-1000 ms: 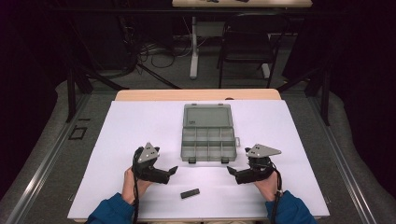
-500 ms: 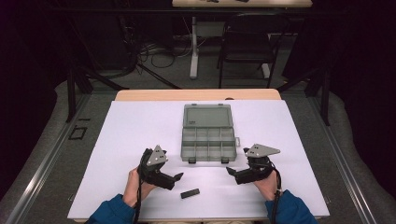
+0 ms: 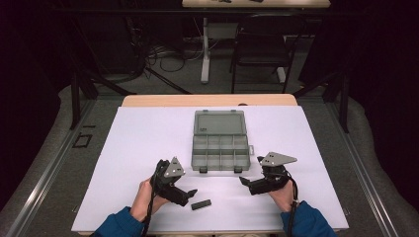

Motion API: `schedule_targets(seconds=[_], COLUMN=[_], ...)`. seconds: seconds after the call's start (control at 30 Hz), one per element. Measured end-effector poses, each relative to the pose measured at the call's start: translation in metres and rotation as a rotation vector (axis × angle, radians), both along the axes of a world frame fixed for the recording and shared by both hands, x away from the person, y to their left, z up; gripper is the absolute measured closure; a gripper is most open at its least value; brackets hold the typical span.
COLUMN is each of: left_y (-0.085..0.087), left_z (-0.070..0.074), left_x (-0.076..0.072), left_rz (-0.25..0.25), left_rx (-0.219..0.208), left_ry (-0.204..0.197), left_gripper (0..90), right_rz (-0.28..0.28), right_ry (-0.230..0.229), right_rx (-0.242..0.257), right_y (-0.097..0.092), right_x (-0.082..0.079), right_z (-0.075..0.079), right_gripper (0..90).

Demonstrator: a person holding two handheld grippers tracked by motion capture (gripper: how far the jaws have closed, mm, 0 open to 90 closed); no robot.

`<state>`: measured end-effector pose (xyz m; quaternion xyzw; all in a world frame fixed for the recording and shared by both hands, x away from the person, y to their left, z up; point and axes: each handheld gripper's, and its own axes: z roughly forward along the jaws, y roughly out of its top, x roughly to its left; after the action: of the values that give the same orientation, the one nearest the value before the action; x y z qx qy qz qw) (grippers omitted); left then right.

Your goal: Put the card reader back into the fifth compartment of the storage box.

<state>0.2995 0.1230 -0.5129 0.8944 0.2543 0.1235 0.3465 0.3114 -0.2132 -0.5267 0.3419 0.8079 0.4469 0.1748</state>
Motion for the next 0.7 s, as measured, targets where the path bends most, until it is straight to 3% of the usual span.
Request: schedule_targets(seconds=[0.47,0.57,0.7], left_y=[-0.008,-0.011,-0.017], left_z=[0.002,0.002,0.0], left_x=[-0.005,-0.006,-0.005], left_rz=[-0.02,-0.028,-0.052], left_rx=[0.051,0.061,0.113], left_ry=[-0.012,0.011,0.056], left_gripper=[0.0,0.0,0.0], right_rz=[0.005,0.005,0.006], right_ry=[-0.015,-0.014,-0.011], right_rx=[-0.009,-0.012,-0.013], right_y=[0.002,0.002,0.001], right_x=[-0.001,-0.001,0.0], right_z=[0.001,0.001,0.0], right_gripper=[0.9,0.9,0.9])
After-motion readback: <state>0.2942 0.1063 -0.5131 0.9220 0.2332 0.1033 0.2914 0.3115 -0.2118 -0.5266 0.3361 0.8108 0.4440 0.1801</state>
